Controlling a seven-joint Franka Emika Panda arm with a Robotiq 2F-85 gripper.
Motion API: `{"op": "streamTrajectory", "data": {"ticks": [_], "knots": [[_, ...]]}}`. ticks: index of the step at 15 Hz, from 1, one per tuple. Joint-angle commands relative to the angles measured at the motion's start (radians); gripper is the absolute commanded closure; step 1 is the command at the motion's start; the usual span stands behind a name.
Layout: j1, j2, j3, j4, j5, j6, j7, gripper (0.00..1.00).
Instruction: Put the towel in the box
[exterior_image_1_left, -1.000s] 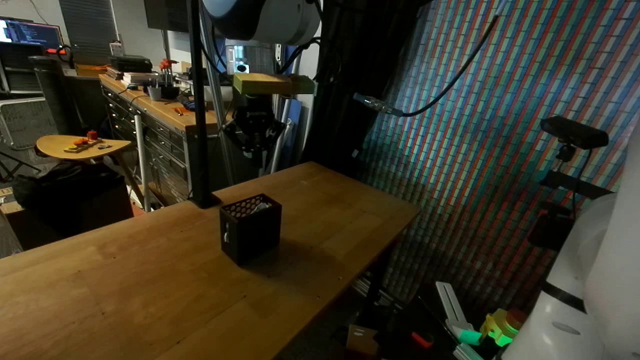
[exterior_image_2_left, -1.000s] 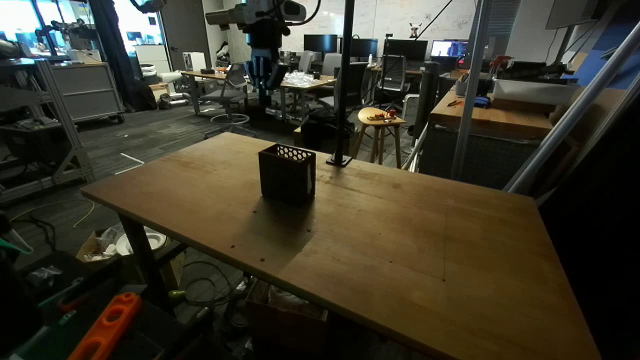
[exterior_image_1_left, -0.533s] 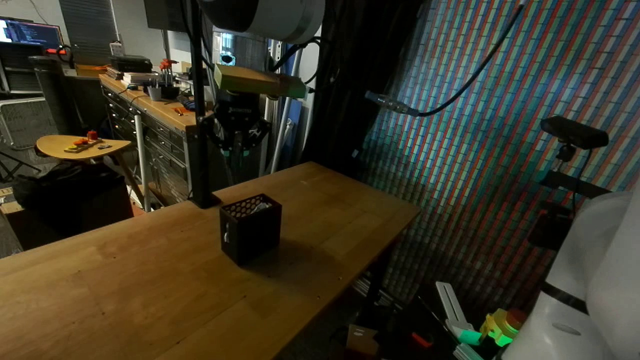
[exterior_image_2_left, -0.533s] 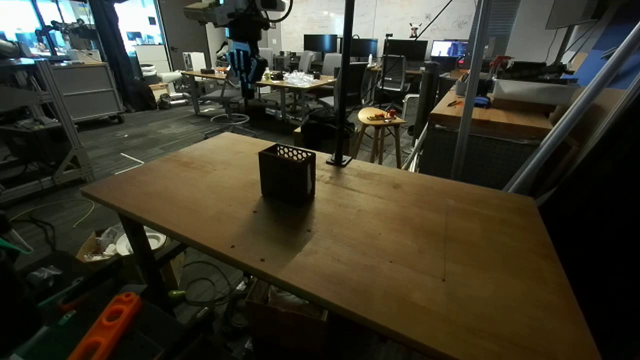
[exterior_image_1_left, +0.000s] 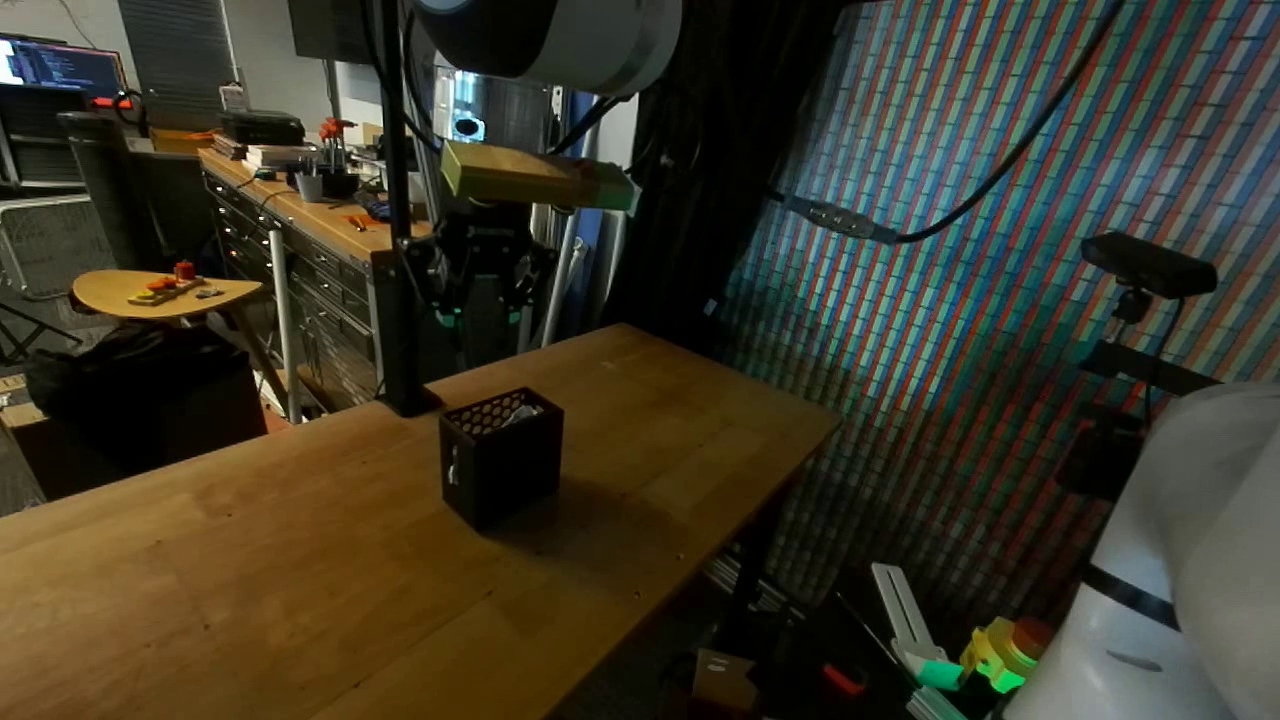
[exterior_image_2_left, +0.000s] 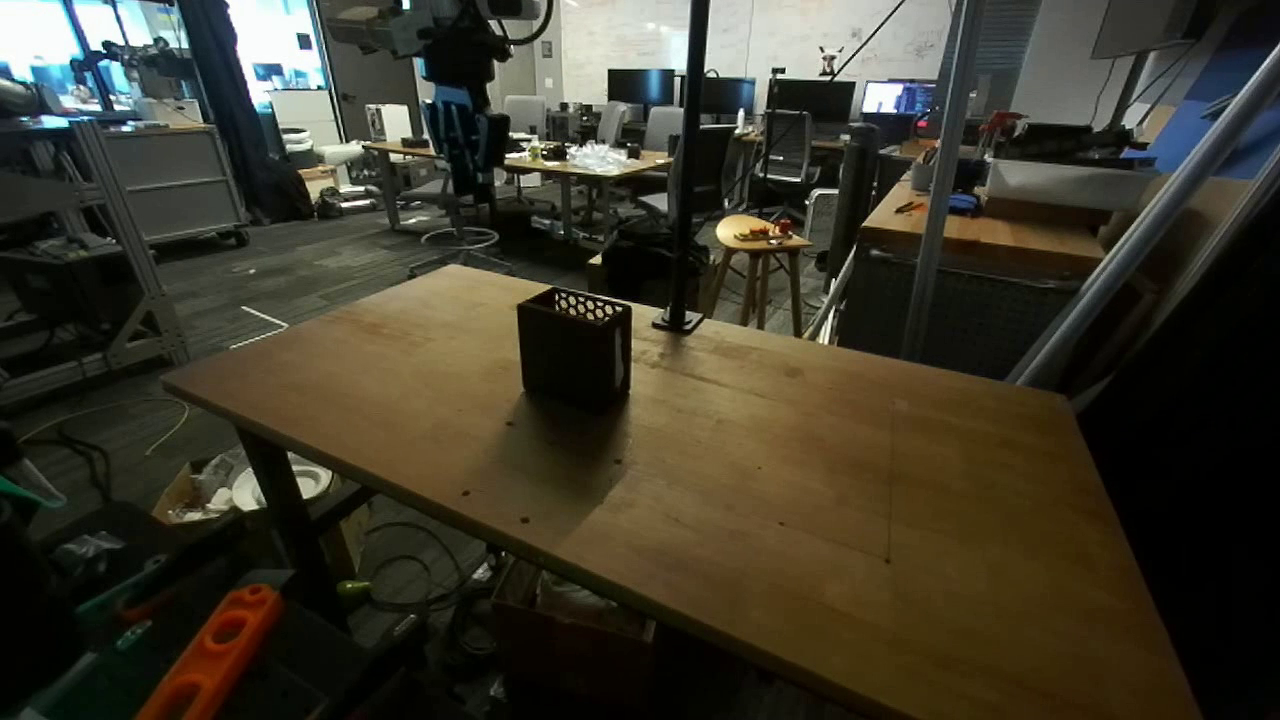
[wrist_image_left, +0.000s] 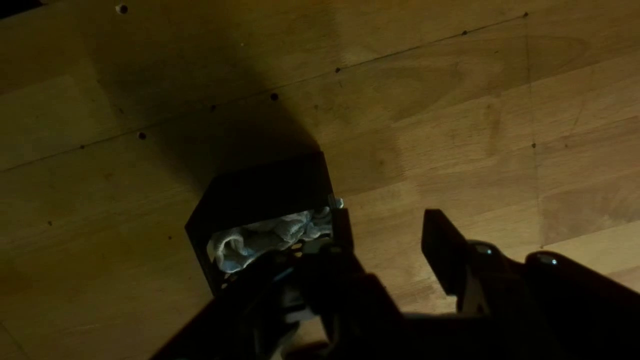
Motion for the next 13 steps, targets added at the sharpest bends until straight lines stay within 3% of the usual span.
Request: {"op": "streamTrajectory", "data": {"ticks": [1,13], "knots": [[-0.005,0.000,0.005,0.002,0.001,-0.002,-0.001,0.56],[-0.005,0.000,0.005,-0.002,0.001,0.007,-0.001,0.56]]}}
